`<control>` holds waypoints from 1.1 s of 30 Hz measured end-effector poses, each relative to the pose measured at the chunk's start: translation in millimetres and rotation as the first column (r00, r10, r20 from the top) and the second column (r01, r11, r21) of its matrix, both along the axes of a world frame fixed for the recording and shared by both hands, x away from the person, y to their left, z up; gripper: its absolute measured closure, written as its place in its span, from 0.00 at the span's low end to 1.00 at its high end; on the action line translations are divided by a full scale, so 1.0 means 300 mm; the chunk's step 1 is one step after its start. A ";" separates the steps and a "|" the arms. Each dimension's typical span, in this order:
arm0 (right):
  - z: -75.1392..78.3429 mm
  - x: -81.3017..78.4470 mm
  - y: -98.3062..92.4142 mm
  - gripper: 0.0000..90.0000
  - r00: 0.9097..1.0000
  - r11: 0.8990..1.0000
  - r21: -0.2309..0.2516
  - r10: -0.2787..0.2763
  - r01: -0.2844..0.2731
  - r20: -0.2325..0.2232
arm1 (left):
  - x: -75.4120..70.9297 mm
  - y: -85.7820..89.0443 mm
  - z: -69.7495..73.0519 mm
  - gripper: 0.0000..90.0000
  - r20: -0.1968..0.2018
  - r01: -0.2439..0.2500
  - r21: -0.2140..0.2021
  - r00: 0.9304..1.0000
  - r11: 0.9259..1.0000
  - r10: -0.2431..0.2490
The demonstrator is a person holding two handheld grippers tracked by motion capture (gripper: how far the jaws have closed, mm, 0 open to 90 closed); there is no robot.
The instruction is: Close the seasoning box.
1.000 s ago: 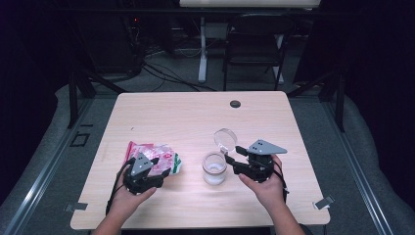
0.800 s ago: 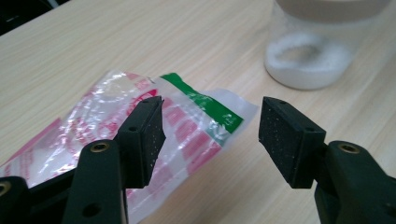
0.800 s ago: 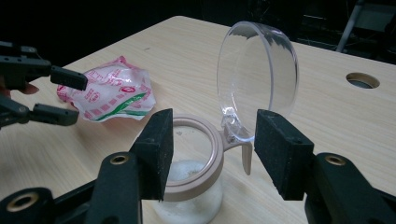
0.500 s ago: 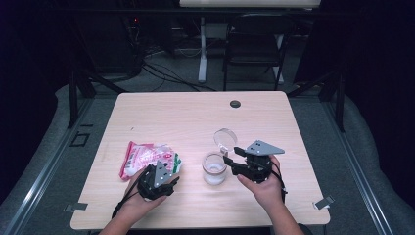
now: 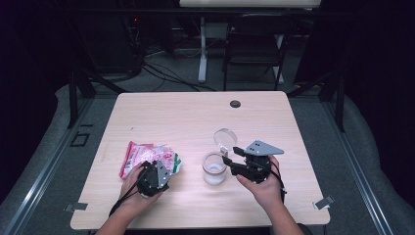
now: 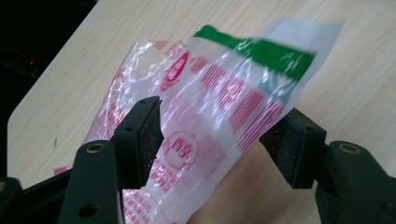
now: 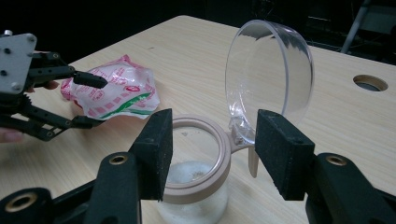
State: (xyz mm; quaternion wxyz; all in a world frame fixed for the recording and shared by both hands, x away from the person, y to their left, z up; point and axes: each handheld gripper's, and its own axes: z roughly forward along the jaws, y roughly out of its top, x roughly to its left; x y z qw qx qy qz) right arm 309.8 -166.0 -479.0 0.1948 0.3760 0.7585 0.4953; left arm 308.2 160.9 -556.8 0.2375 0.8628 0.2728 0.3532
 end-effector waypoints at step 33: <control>0.002 0.014 -0.011 0.52 1.000 1.000 0.009 0.000 0.000 -0.004 | 0.096 0.160 -0.014 0.87 -0.157 -0.222 -0.150 0.967 0.963 0.199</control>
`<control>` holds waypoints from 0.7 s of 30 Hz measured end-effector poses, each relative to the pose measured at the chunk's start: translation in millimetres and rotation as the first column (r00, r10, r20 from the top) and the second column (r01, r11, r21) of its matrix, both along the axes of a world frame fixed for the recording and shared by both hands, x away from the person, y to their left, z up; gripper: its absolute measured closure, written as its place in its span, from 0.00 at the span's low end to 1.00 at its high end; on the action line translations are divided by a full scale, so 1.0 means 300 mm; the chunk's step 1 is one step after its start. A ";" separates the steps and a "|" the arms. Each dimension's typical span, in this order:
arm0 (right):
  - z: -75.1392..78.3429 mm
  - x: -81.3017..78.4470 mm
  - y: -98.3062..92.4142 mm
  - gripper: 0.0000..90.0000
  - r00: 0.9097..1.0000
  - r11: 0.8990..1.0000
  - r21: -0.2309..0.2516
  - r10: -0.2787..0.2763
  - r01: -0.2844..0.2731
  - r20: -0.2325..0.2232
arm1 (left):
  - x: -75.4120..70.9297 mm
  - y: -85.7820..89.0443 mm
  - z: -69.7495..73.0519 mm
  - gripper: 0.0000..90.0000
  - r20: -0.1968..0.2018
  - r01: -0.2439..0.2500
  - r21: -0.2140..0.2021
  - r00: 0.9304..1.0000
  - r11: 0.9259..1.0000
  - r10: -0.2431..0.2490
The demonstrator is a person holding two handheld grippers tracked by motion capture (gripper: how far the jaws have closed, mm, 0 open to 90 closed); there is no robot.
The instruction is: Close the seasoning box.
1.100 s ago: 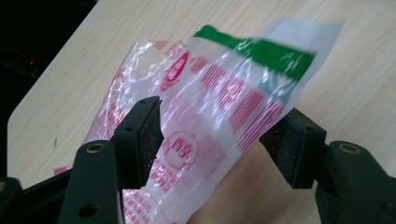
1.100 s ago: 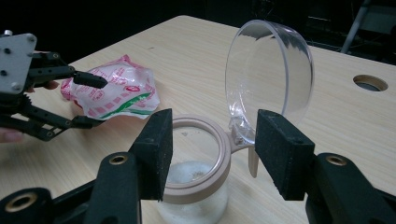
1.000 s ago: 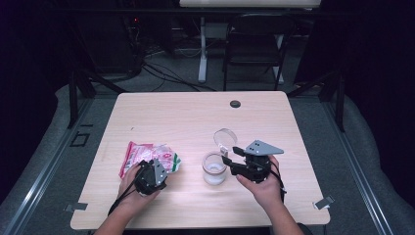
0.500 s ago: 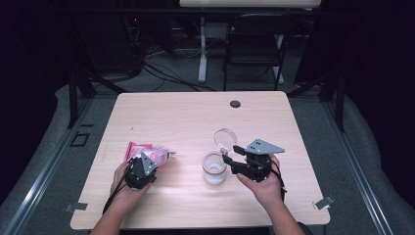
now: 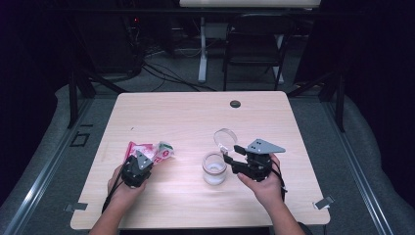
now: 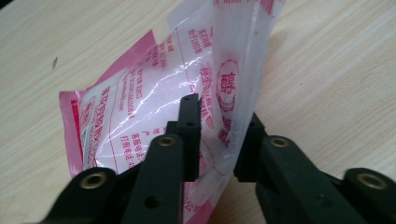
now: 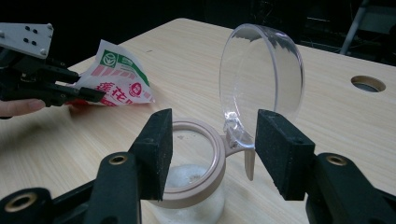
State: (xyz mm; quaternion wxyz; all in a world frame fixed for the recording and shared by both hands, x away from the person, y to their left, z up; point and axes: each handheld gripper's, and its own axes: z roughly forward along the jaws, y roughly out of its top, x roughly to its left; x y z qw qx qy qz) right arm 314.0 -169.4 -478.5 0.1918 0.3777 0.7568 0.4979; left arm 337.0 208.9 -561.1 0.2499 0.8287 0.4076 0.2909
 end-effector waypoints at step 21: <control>-0.003 0.000 0.001 0.52 1.000 1.000 -0.001 -0.005 0.005 0.006 | -0.015 0.109 0.103 1.00 0.002 -0.058 -0.226 0.998 0.972 0.060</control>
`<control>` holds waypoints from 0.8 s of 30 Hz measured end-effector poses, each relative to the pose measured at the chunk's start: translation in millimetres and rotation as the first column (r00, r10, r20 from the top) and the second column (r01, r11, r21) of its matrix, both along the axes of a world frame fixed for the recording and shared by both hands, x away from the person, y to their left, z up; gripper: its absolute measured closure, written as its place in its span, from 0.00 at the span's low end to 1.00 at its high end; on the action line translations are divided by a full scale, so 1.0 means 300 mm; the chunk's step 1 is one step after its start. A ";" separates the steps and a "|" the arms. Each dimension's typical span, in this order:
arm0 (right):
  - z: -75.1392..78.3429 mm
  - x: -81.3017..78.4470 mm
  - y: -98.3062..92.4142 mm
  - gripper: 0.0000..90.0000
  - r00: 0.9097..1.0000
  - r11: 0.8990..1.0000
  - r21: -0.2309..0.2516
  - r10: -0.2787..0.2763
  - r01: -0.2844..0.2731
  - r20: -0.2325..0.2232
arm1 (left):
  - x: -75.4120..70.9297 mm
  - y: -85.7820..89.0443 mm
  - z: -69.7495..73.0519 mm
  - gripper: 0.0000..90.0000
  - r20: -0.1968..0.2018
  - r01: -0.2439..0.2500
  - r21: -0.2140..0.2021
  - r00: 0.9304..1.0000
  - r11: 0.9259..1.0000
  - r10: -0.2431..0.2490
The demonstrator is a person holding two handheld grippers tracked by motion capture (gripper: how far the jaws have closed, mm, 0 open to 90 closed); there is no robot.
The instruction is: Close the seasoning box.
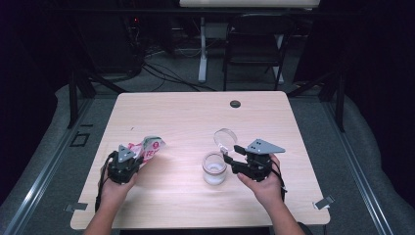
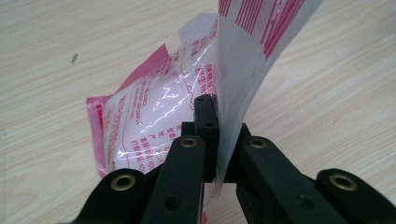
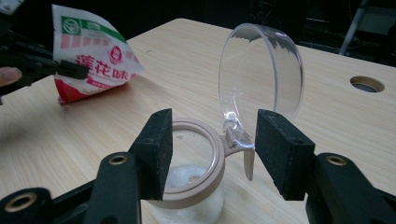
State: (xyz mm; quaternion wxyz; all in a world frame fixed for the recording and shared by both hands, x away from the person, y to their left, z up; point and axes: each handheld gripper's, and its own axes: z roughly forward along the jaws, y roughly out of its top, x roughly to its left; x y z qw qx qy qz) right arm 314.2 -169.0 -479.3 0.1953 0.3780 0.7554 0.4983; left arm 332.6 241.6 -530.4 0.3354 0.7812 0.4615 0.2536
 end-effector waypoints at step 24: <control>0.000 0.002 -0.012 0.52 1.000 1.000 0.019 -0.009 0.009 0.001 | 0.102 0.125 0.201 1.00 0.056 -0.120 -0.076 0.991 0.990 0.124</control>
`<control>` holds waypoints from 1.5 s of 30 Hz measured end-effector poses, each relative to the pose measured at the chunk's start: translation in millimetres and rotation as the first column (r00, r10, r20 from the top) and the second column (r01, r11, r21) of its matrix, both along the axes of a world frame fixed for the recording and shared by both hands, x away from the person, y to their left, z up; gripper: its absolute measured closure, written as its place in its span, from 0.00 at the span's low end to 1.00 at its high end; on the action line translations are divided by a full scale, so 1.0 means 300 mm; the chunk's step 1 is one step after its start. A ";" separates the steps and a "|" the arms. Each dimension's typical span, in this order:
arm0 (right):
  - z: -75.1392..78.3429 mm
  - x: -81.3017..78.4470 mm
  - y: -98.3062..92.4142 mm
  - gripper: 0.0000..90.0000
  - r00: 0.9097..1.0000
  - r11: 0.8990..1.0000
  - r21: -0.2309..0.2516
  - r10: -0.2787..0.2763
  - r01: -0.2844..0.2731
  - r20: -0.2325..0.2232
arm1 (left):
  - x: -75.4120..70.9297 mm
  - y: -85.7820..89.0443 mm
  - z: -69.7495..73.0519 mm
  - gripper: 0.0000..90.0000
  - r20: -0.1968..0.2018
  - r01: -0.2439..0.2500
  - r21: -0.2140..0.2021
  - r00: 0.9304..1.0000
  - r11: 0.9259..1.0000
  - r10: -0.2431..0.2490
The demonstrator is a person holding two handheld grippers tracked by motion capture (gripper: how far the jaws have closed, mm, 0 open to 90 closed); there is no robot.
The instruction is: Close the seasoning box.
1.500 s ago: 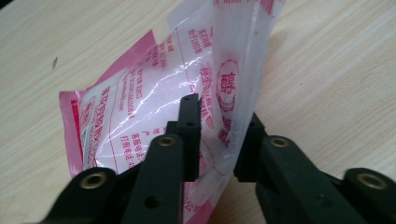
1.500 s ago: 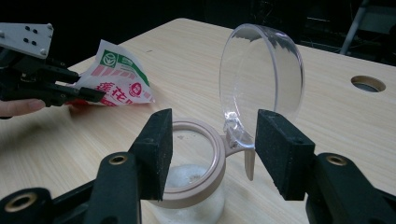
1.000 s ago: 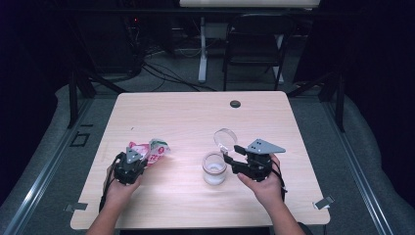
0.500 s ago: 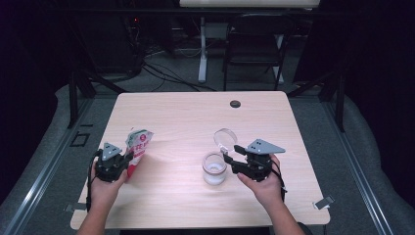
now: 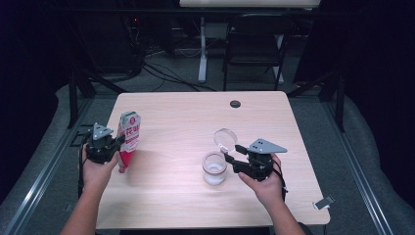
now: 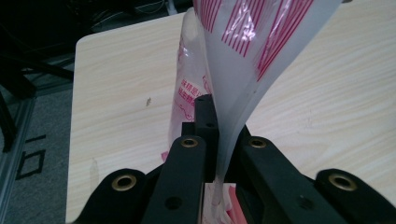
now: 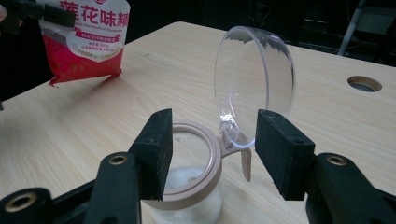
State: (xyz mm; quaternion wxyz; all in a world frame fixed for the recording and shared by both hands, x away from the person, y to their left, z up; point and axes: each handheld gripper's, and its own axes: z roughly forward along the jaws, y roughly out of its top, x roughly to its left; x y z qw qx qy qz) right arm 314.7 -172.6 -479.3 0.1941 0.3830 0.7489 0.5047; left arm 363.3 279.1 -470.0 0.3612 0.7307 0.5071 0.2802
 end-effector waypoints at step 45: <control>0.003 0.009 -0.031 0.53 1.000 0.999 0.018 -0.027 0.027 0.003 | -0.053 -0.510 0.060 1.00 -0.025 0.474 0.069 0.880 0.878 -0.474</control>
